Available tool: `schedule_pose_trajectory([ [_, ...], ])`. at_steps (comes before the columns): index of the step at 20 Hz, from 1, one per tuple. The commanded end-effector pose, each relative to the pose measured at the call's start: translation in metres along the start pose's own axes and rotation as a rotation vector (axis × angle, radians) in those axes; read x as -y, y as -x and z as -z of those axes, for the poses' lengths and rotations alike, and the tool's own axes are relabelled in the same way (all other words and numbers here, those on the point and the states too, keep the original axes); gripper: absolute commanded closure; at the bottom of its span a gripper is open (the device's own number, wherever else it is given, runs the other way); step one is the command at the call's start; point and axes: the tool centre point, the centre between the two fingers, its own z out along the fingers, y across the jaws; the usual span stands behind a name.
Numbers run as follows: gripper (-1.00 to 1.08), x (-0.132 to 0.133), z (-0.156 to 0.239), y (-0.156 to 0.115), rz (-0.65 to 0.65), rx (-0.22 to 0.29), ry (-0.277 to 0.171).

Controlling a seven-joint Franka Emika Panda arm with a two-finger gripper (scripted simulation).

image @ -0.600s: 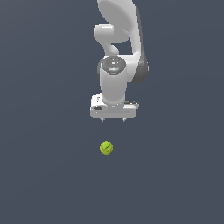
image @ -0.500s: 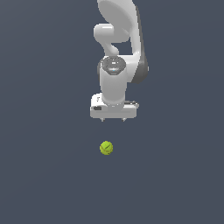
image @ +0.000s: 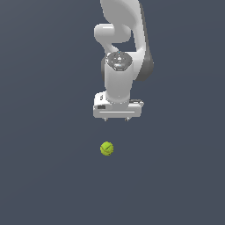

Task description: Pick up the object and move it to a goal position.

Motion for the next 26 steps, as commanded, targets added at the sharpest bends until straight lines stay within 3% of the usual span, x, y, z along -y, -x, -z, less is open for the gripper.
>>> schedule_pose_trajectory([
  [1, -0.92, 0.000, 0.001, 0.000, 0.001, 0.000, 0.000],
  [12, -0.92, -0.008, -0.011, -0.017, -0.112, -0.003, -0.004],
  [26, -0.92, -0.036, -0.055, -0.069, -0.480, -0.016, -0.007],
])
